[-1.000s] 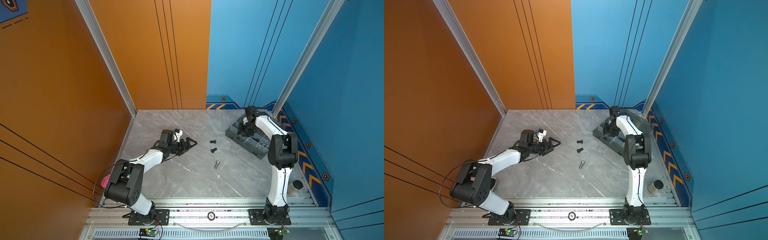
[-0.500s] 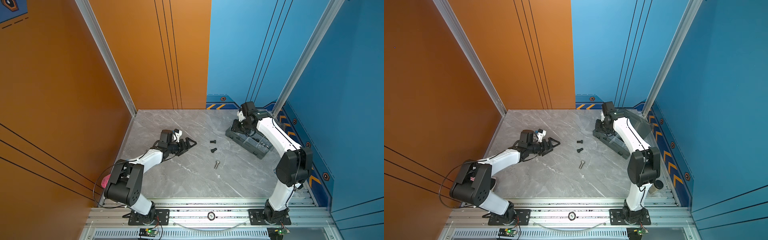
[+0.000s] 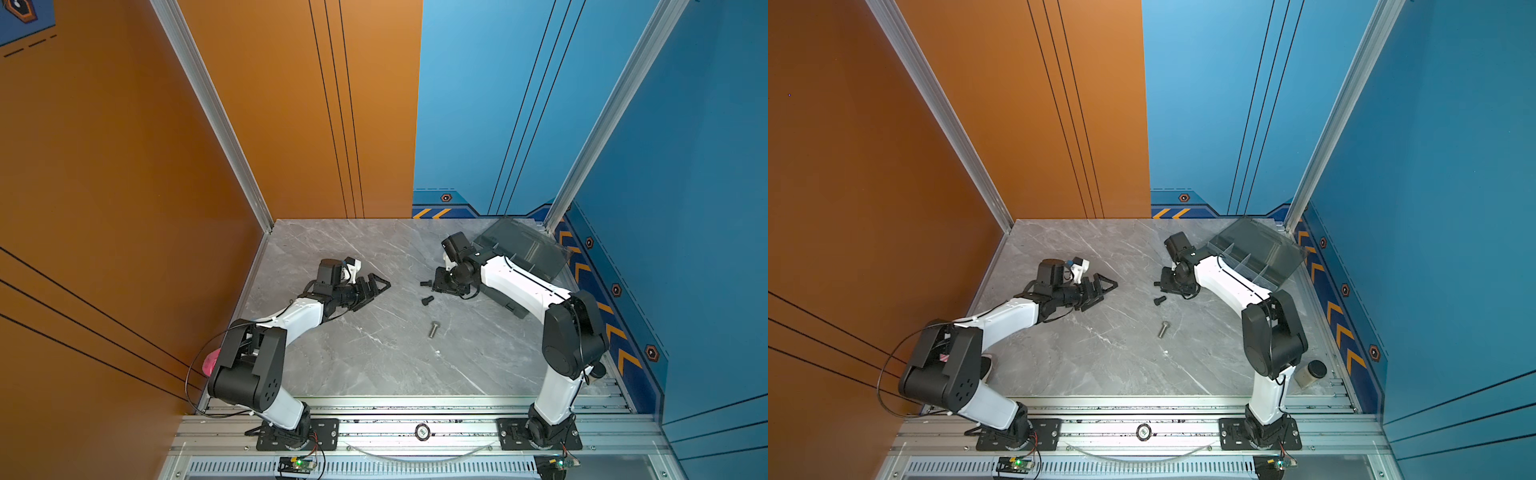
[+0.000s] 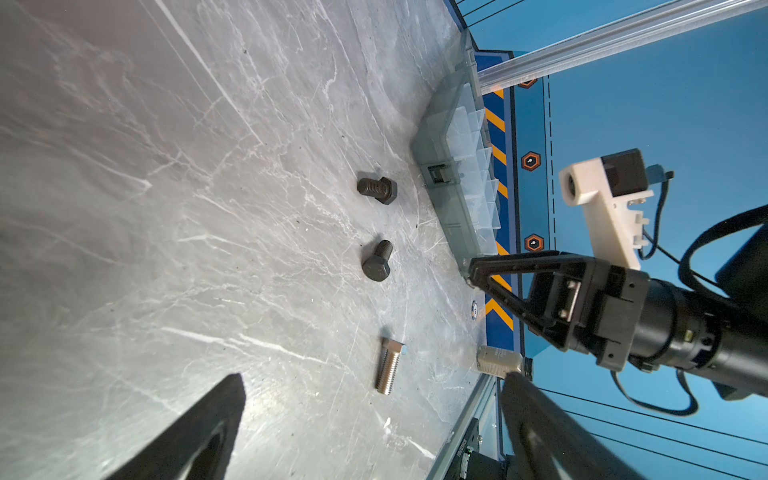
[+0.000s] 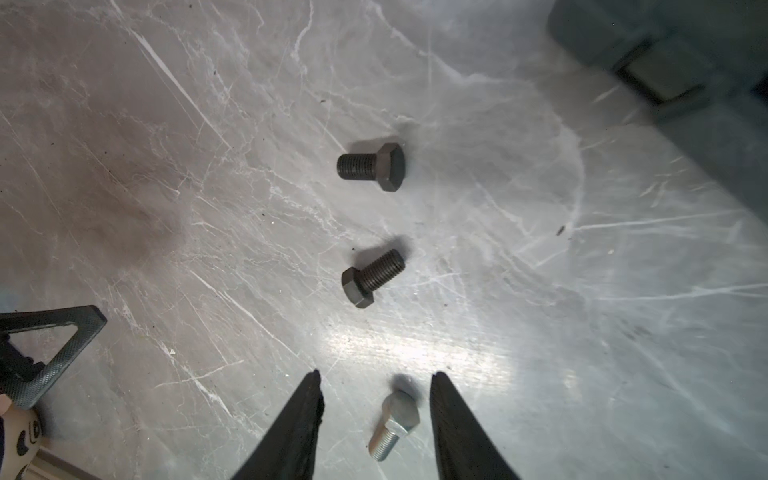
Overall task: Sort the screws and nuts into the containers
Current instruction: 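Move the right gripper back over another black hex bolt, then lower the right gripper around the black hex bolt and close it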
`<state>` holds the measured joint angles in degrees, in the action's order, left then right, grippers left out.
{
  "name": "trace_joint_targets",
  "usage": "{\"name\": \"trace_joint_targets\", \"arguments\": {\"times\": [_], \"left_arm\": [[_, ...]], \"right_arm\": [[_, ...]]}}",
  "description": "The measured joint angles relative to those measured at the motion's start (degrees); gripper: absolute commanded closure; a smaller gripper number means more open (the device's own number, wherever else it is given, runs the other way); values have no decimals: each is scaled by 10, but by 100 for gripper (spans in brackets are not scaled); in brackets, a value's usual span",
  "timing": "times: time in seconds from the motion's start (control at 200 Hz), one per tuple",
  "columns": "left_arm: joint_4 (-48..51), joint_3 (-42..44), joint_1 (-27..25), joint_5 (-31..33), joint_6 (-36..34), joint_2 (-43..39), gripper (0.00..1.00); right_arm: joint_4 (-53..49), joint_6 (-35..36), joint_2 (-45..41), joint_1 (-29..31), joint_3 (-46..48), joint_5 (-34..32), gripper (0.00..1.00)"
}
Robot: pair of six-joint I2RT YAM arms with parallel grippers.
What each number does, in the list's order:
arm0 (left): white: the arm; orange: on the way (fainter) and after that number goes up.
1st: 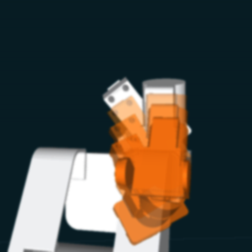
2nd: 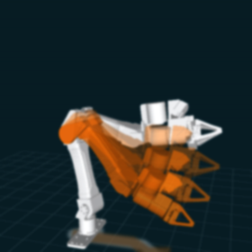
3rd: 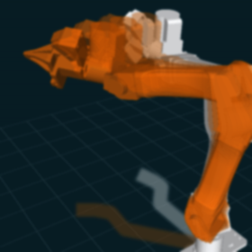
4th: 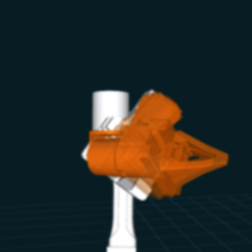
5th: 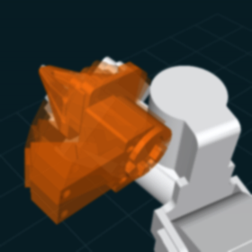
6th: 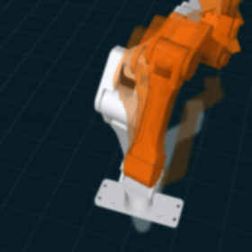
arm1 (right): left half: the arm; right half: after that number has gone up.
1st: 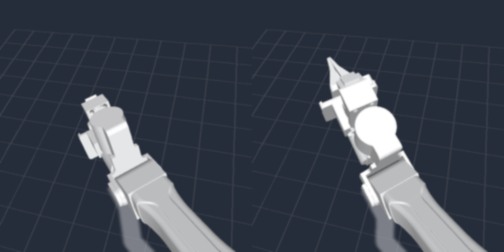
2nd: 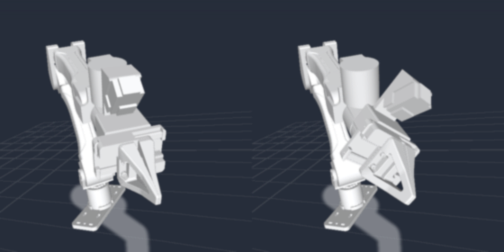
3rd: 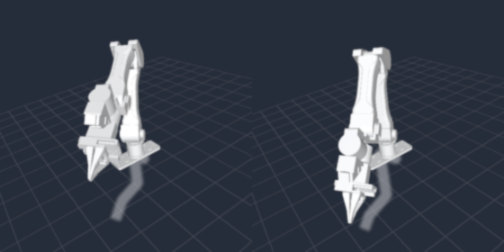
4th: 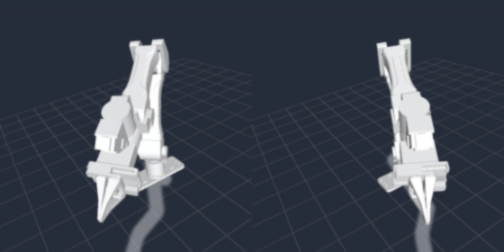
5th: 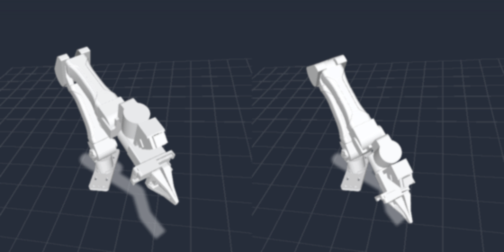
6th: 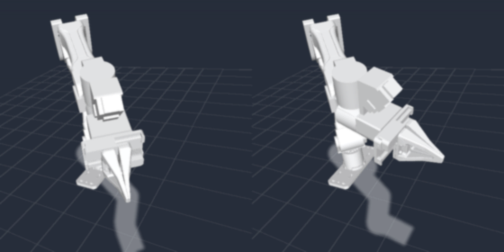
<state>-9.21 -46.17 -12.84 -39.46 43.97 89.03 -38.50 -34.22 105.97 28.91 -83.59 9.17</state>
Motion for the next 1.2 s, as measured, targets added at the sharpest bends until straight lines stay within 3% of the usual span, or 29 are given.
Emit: {"name": "trace_joint_targets", "arguments": {"times": [0.34, 1.196], "left_arm": [[-4, 19, 14, 0, 0, 0, 2], [-35, 20, 27, -26, 1, 19, 2]], "right_arm": [[31, -54, 80, 21, -2, -19, 53], [97, -252, 104, 47, 24, -61, 52]]}}
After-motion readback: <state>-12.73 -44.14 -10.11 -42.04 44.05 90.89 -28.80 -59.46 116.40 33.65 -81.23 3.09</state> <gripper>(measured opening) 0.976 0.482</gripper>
